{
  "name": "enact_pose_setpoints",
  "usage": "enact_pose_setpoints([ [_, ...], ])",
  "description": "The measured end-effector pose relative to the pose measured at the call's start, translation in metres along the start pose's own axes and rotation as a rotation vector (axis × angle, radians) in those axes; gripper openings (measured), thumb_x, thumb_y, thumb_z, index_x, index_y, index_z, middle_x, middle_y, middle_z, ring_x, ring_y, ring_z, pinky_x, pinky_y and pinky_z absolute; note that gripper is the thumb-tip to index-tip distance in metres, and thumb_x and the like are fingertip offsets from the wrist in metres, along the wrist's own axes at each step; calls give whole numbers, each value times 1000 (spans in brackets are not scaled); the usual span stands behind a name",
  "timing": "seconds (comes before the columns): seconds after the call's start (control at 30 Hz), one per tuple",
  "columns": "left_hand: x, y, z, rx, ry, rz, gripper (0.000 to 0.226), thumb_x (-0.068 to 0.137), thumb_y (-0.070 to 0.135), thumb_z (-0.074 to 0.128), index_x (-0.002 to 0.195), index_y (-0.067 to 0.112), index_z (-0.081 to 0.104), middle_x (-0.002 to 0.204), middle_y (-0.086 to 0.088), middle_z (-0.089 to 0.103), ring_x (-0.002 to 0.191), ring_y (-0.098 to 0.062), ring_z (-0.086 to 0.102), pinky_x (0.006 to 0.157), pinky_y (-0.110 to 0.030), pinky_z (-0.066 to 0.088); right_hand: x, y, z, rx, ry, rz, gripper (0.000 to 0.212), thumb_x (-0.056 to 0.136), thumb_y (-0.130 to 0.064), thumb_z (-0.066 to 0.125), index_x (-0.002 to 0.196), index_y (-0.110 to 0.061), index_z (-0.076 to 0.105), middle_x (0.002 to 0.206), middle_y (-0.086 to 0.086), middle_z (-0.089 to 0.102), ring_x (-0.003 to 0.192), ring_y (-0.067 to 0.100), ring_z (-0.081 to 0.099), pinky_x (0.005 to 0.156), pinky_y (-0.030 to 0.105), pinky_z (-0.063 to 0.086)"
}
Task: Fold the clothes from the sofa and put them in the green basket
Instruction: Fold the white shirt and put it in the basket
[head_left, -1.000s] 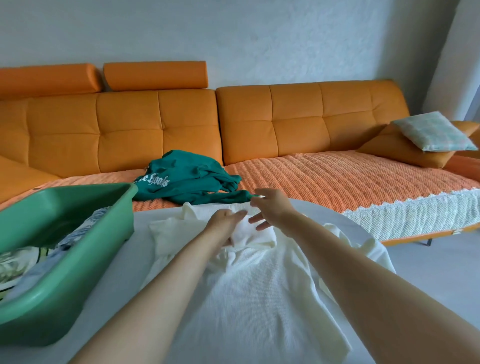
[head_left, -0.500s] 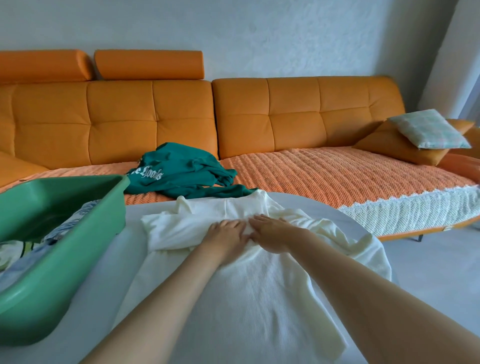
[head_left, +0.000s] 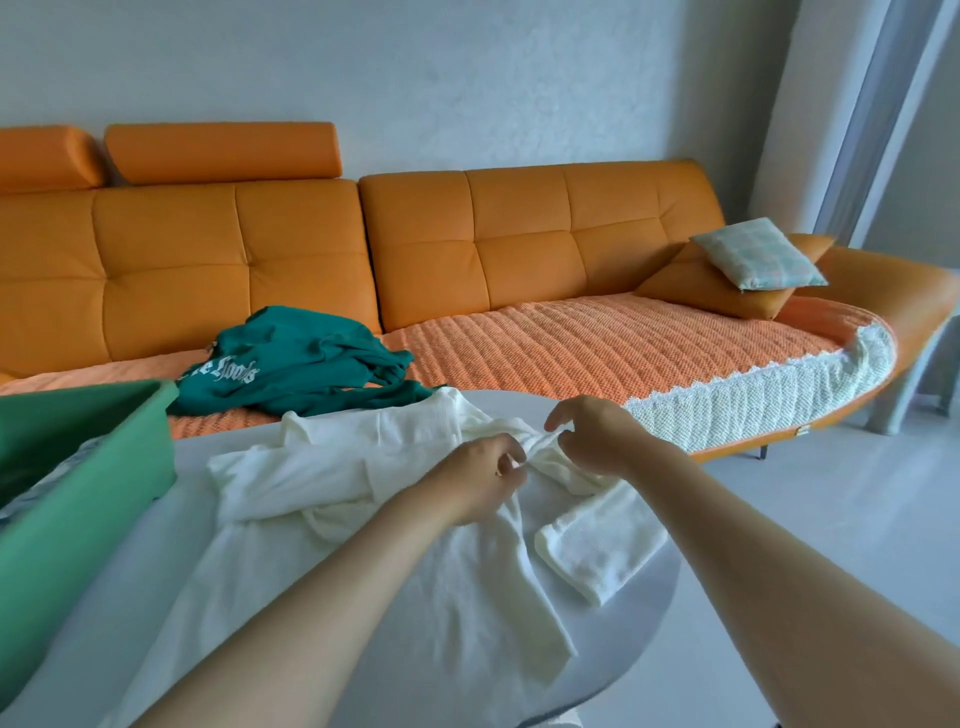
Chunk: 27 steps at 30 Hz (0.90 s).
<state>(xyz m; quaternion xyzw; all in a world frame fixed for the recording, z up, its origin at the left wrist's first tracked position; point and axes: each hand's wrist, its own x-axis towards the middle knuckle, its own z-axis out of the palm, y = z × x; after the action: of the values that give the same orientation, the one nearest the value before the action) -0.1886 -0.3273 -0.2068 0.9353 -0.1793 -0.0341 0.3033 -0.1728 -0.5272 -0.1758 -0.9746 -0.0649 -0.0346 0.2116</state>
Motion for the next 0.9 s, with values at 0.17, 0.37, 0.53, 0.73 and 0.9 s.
enact_pose_setpoints([
  [0.17, 5, 48, 40, 145, -251, 41, 53, 82, 54, 66, 126, 25, 57, 114, 9, 64, 105, -12, 60, 92, -30, 49, -13, 33, -19, -307, -145, 191, 26, 74, -41, 44, 81, -20, 57, 91, -1, 58, 84, 22, 57, 73, 36, 43],
  [0.37, 10, 51, 44, 142, -162, 31, 16, 94, 24, 53, 83, 20, 63, 84, 5, 64, 80, -13, 57, 65, -23, 40, -16, 41, -18, -338, -354, 215, 20, 72, -31, 50, 65, -15, 58, 47, -5, 62, 62, 16, 63, 62, 28, 47],
  [0.53, 11, 34, 8, -195, 111, -161, 15, 96, 25, 44, 96, 18, 58, 94, 4, 63, 88, -15, 58, 70, -30, 40, -3, 18, -14, 9, 21, 173, 27, 89, -41, 54, 80, -18, 64, 75, 0, 65, 72, 19, 62, 57, 28, 43],
  [0.73, -12, -11, -52, -283, 283, -230, 16, 92, 26, 47, 84, 27, 61, 85, 7, 64, 85, -16, 59, 67, -31, 41, 15, -49, 7, 510, 208, -20, 14, 93, -36, 61, 85, -27, 69, 80, -8, 65, 75, 12, 61, 58, 27, 42],
  [0.9, -47, -58, -92, 97, 453, -284, 35, 96, 44, 43, 70, 20, 46, 68, 3, 53, 69, -22, 52, 56, -33, 32, 28, -108, 41, 616, 95, -194, 23, 94, -33, 63, 116, -27, 68, 106, -8, 68, 97, 9, 63, 80, 26, 50],
])
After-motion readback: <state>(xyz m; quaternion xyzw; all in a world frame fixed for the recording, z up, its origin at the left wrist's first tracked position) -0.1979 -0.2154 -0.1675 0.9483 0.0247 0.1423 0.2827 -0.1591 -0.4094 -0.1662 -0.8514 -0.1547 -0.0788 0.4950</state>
